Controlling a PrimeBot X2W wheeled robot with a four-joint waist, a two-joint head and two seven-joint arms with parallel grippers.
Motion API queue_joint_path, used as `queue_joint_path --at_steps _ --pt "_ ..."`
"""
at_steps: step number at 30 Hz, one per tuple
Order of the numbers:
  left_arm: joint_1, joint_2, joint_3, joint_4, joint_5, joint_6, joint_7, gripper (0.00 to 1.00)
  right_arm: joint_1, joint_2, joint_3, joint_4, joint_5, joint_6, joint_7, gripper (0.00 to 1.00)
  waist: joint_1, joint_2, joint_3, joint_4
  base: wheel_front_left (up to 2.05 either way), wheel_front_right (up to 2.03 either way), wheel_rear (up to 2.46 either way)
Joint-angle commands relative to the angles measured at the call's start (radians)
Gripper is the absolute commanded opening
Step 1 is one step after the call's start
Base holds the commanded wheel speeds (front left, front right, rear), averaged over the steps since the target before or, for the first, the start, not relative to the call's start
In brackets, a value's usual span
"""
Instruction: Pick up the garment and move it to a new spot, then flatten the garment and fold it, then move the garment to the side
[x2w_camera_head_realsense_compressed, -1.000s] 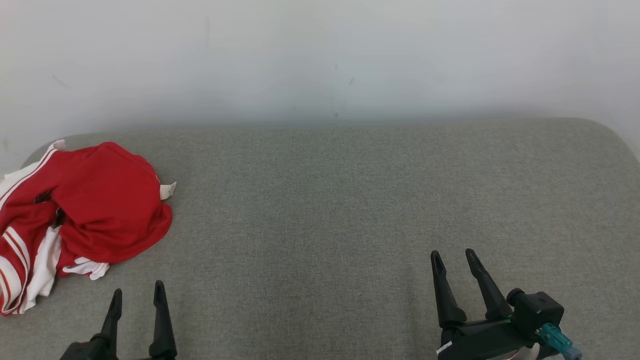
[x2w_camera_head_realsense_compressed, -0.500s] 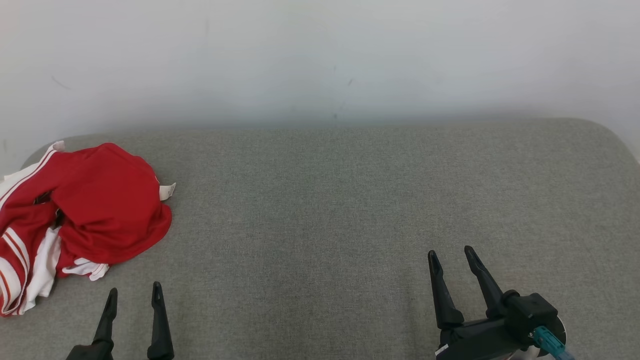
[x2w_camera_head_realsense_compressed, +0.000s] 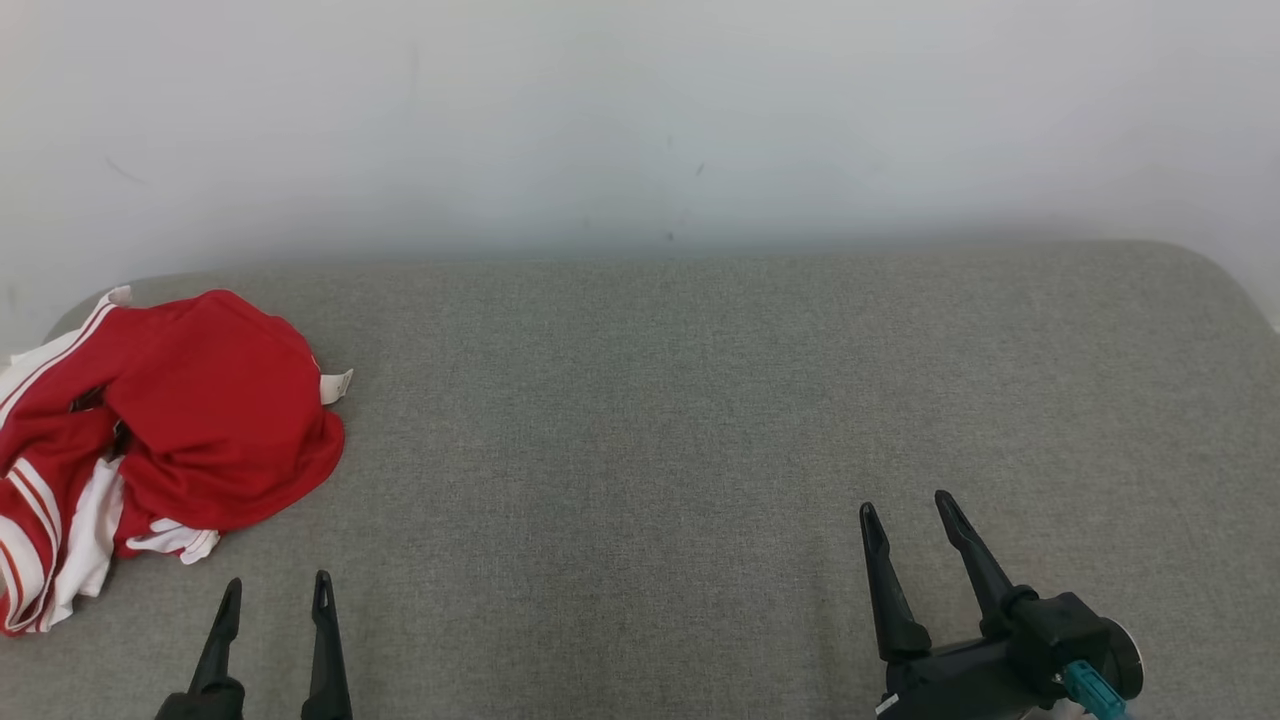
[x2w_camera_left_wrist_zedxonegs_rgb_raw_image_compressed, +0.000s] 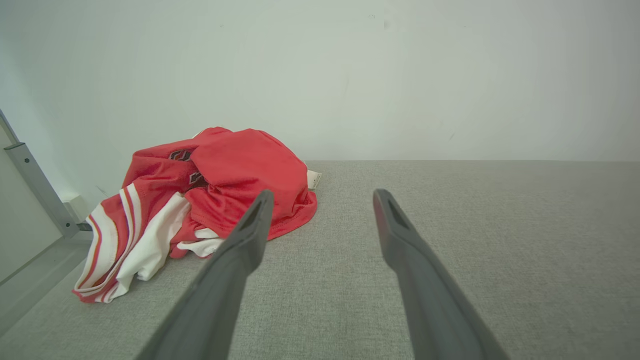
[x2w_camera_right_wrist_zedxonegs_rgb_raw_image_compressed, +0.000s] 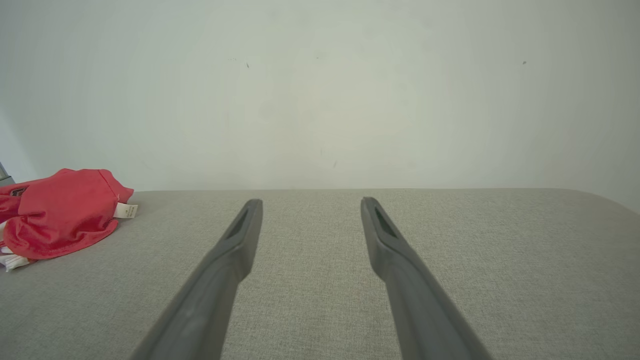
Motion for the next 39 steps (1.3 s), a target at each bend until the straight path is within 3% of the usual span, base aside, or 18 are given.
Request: queue_joint_path --at_steps 1,15,33,39 --pt "-0.008 -0.001 0.004 0.005 -0.005 -0.004 -0.004 1.0 0.014 0.001 -0.003 -0.004 -0.001 -0.002 -0.005 1.0 -0.0001 0.0 -0.001 0.0 0.0 0.0 0.0" --pt "-0.019 0.004 0.005 0.049 -0.021 -0.032 -0.004 1.0 0.029 0.001 -0.029 0.003 0.023 -0.002 -0.005 1.0 -0.0001 0.0 -0.012 0.003 0.0 0.0 0.0" --pt "-0.021 -0.001 0.012 0.065 -0.023 -0.032 -0.004 1.0 0.023 0.001 -0.03 0.009 0.024 -0.002 -0.003 1.0 -0.0001 0.0 -0.013 0.009 0.0 0.0 0.0" --pt "-0.026 0.001 0.017 0.069 -0.015 -0.031 -0.004 1.0 0.032 0.001 -0.033 0.007 0.027 -0.002 -0.003 1.0 -0.0001 0.0 -0.015 0.039 0.0 0.0 0.0"
